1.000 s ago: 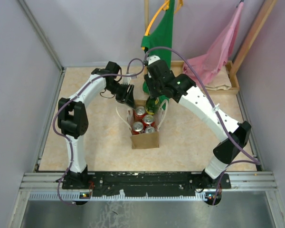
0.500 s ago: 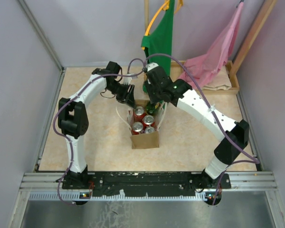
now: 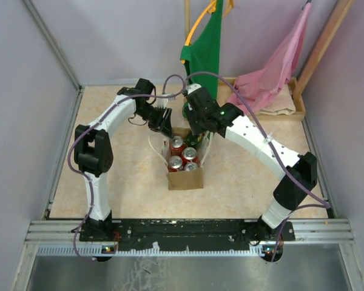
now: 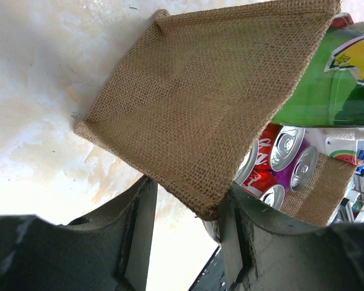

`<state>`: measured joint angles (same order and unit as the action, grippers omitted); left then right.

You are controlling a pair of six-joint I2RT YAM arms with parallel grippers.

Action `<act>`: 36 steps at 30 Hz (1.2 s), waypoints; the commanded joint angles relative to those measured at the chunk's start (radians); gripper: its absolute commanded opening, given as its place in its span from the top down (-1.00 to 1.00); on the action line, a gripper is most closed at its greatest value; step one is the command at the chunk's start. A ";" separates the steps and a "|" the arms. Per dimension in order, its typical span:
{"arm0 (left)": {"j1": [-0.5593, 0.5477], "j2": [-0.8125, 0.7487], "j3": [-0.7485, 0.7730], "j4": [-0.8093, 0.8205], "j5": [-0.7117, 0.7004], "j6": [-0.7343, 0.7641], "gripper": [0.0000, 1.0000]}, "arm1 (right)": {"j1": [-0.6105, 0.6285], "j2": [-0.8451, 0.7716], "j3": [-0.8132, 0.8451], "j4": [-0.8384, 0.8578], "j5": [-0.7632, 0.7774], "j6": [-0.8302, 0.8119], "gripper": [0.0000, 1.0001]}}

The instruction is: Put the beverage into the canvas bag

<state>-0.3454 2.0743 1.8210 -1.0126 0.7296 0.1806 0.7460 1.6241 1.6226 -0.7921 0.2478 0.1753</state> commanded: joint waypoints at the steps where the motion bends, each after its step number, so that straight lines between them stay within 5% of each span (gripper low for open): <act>1: -0.001 0.019 0.026 0.005 -0.001 0.017 0.02 | -0.003 -0.017 0.003 0.042 -0.007 -0.017 1.00; 36: 0.000 0.035 0.050 0.006 0.002 0.015 0.02 | 0.058 0.208 0.010 -0.043 0.000 -0.046 1.00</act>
<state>-0.3454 2.0895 1.8362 -1.0241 0.7303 0.1802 0.7910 1.7683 1.6180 -0.7570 0.2405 0.1375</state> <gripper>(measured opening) 0.489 0.322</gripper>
